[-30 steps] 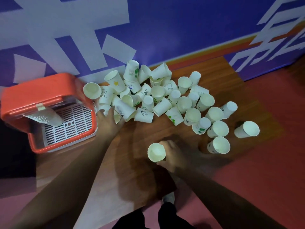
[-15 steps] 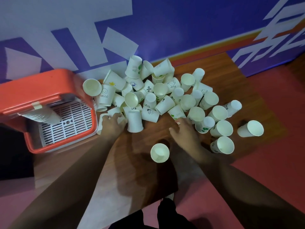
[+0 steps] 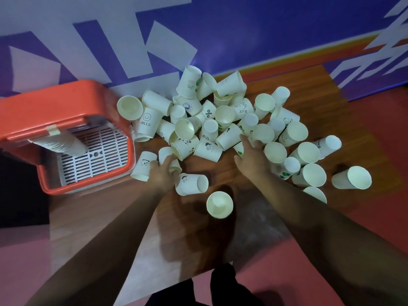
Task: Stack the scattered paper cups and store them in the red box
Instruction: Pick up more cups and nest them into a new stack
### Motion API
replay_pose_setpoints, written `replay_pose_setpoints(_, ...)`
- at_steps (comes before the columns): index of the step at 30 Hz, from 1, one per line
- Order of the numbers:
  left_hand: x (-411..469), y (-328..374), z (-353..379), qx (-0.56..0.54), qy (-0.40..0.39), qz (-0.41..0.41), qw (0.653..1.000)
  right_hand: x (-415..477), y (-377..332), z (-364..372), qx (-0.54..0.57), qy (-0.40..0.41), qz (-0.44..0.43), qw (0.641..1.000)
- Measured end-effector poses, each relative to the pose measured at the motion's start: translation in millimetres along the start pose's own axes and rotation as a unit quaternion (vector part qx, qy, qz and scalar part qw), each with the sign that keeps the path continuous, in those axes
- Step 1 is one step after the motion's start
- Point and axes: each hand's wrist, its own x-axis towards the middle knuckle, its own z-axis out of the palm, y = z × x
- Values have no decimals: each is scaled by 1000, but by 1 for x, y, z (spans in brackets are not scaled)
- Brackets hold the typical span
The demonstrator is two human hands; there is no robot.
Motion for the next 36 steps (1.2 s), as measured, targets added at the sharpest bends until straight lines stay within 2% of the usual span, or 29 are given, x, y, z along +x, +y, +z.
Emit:
replay_pose_setpoints(3, -7, -2, -1, -50, 32, 20, 998, 3, 1, 4, -23, -35, -6, 999)
replay_pose_setpoints(6, -15, -2, -7, -121, 21, 47, 991, -1, 3, 12, -27, -31, -26, 999)
replay_pose_setpoints(11, -35, 13, -23, -187, 30, 81, 979, 3, 11, 28, -51, 78, -44, 995)
replay_pose_setpoints(13, -45, 18, -29, -218, 45, 107, 969, 8, 14, 29, -48, 35, -31, 998)
replay_pose_setpoints(15, -54, 19, -31, -252, 25, 130, 959, 10, 16, 32, -30, -17, -33, 999)
replay_pose_setpoints(18, -67, 22, -35, -289, -35, 117, 949, 5, 15, 37, 16, -21, -56, 998)
replay_pose_setpoints(21, -77, 32, -40, -253, -80, 122, 956, -4, 18, 40, 31, -23, -59, 998)
replay_pose_setpoints(23, -84, 36, -40, -248, -123, 153, 949, -9, 21, 35, 36, -22, -57, 997)
replay_pose_setpoints(26, -92, 44, -34, -195, -139, 211, 948, -16, 25, 20, 143, -23, -43, 989)
replay_pose_setpoints(30, -100, 55, -20, -48, -143, 277, 949, -38, 31, -3, 314, -6, -22, 949)
replay_pose_setpoints(32, -103, 58, -10, 2, -136, 281, 950, -55, 35, -13, 379, -4, -16, 925)
replay_pose_setpoints(36, -104, 62, 9, 76, -132, 278, 948, -87, 40, -22, 427, 4, -2, 904)
